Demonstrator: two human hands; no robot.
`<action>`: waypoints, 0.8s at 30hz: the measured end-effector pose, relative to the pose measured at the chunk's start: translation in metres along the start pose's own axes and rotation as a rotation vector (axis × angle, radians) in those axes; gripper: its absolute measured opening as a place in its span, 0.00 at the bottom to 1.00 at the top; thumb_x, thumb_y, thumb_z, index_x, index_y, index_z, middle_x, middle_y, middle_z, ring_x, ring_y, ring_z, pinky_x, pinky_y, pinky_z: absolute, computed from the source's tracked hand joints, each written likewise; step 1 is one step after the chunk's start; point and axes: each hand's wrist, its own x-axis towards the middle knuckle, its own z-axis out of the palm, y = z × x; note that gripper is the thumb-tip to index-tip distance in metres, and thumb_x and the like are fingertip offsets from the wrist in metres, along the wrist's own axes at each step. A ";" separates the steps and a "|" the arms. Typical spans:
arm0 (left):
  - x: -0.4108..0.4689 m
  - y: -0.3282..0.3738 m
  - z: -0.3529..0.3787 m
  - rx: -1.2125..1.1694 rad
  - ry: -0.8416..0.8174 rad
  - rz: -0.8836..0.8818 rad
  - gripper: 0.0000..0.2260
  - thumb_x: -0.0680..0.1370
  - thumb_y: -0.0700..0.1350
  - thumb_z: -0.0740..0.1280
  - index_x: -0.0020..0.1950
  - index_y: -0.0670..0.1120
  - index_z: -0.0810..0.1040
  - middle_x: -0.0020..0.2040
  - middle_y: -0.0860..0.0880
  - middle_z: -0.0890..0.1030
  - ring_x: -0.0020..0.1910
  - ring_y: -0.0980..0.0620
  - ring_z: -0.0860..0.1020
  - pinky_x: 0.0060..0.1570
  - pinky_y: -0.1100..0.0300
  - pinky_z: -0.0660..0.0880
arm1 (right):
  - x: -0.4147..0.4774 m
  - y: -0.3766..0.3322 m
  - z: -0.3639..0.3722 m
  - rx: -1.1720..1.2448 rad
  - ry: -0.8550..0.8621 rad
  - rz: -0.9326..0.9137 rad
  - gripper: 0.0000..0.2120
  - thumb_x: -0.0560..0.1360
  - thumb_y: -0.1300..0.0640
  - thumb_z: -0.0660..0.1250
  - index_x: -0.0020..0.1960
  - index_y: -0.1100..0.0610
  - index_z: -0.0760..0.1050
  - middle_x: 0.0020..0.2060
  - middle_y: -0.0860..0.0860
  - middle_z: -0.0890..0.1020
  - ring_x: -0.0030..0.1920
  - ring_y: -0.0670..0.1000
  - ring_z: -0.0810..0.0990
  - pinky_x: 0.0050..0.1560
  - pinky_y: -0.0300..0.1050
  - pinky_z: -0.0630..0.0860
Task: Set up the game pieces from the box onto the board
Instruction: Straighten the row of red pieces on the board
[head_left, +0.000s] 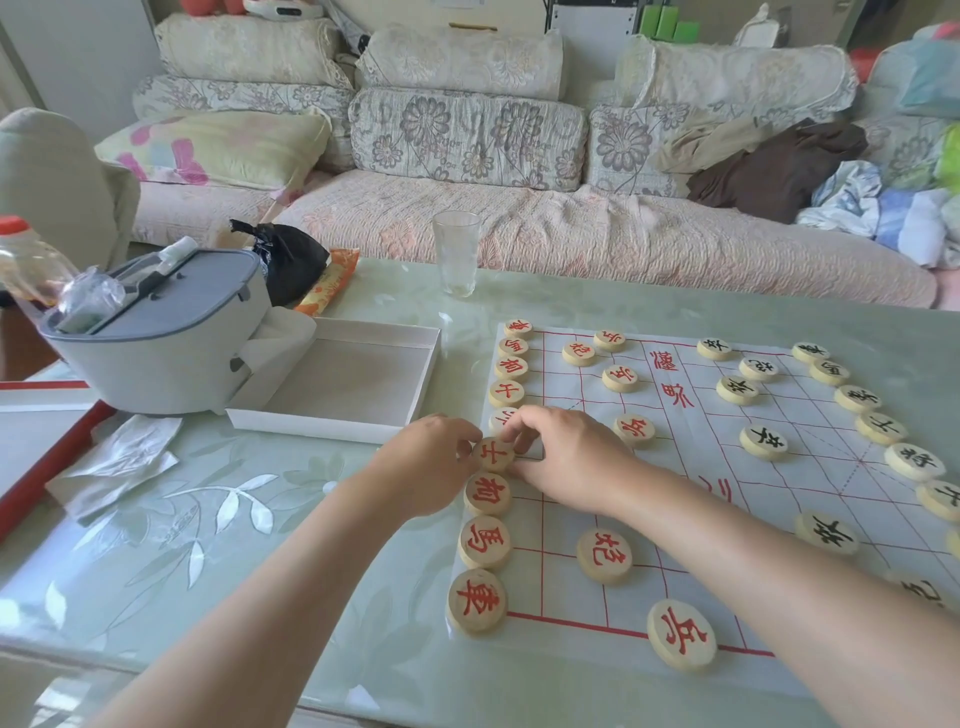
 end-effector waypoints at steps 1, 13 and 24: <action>0.000 0.000 0.000 -0.001 -0.002 0.003 0.14 0.80 0.49 0.63 0.66 0.53 0.76 0.57 0.53 0.78 0.52 0.52 0.76 0.51 0.60 0.73 | 0.000 0.000 0.000 0.000 -0.004 0.003 0.11 0.73 0.44 0.71 0.54 0.42 0.76 0.48 0.39 0.81 0.50 0.44 0.79 0.53 0.47 0.77; 0.018 0.008 -0.003 -0.058 0.040 -0.045 0.17 0.81 0.44 0.56 0.70 0.51 0.71 0.64 0.51 0.75 0.62 0.49 0.72 0.60 0.57 0.71 | 0.030 0.019 -0.034 -0.067 0.020 0.079 0.13 0.75 0.50 0.69 0.60 0.45 0.76 0.48 0.40 0.81 0.50 0.45 0.78 0.52 0.45 0.75; 0.036 0.018 0.004 -0.068 0.025 -0.088 0.19 0.79 0.42 0.57 0.69 0.55 0.72 0.65 0.52 0.75 0.60 0.50 0.74 0.56 0.58 0.73 | 0.046 0.029 -0.018 -0.069 -0.049 0.065 0.14 0.73 0.42 0.70 0.58 0.43 0.79 0.51 0.41 0.81 0.52 0.47 0.79 0.53 0.45 0.77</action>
